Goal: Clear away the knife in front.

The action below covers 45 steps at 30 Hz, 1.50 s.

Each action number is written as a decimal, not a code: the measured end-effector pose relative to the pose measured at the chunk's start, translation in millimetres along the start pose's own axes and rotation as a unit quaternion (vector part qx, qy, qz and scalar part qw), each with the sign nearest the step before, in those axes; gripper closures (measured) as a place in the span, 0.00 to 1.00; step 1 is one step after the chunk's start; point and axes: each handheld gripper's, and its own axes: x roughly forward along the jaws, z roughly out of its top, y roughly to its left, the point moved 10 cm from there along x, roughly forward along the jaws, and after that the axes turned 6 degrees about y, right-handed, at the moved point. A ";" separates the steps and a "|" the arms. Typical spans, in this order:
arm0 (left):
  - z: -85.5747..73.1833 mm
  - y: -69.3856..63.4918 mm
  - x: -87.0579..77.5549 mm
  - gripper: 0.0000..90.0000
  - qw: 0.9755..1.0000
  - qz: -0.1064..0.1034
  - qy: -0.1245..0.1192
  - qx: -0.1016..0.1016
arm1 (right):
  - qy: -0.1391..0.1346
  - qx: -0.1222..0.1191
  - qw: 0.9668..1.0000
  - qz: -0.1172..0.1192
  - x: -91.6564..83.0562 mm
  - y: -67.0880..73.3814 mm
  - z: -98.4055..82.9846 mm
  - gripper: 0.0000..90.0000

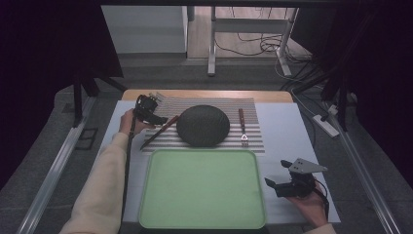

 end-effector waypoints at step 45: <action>-20.2 -12.2 34.9 0.75 0.986 -0.064 0.148 0.047 | 0.007 0.001 1.000 0.001 2.4 0.0 -1.6 0.09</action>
